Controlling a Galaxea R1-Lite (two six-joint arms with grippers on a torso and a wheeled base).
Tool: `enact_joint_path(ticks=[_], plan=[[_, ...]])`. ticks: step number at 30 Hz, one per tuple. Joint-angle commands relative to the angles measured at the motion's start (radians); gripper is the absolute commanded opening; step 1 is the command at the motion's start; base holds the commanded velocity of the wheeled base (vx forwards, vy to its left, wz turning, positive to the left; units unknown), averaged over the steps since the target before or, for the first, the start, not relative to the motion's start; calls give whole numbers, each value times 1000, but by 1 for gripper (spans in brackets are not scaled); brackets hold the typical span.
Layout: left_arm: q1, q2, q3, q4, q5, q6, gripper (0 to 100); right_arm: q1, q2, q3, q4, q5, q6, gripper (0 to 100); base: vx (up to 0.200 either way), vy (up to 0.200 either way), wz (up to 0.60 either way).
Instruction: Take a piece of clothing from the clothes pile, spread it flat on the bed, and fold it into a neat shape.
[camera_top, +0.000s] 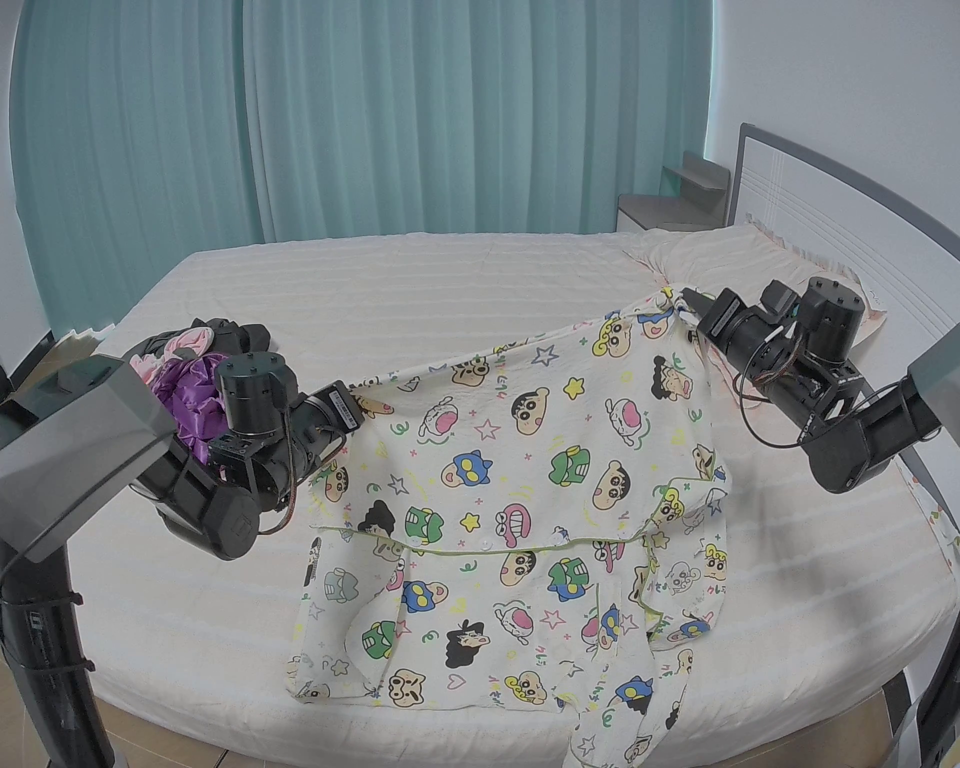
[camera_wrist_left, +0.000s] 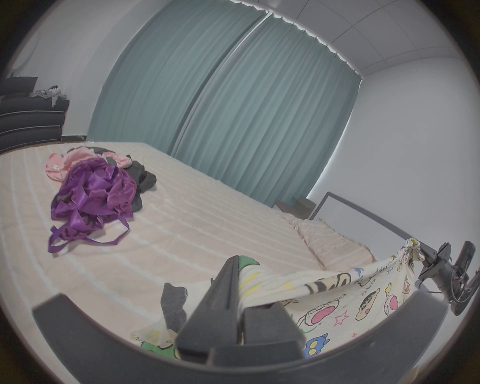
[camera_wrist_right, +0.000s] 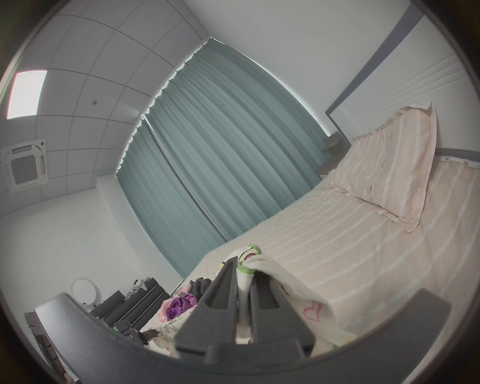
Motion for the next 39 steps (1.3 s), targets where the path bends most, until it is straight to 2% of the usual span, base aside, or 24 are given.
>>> enact_joint_path(ticks=[1,7,16,30,35,36,38,39], plan=[[3,106,-42,1,13,-2,0,-20,98,-7,-1,-3,0,0,0,0,0],[5,146,-61,6,35,-5,0,-20,140,-9,-11,-34,-1,0,0,0,0],[3,215,-96,32,39,-2,0,-15,192,-7,-14,-35,0,0,200,0,0],[2,338,-174,63,55,4,0,-18,287,-15,-6,-40,-1,0,0,0,0],[5,378,-239,67,82,4,0,-17,345,-66,2,-57,-1,0,0,0,0],[9,398,-272,104,95,4,100,-15,379,-100,3,-89,-1,0,0,0,0],[9,398,-272,104,95,4,100,-15,379,-100,3,-89,-1,0,0,0,0],[20,414,-326,186,101,2,100,-13,407,-135,12,-100,0,100,0,0,0]])
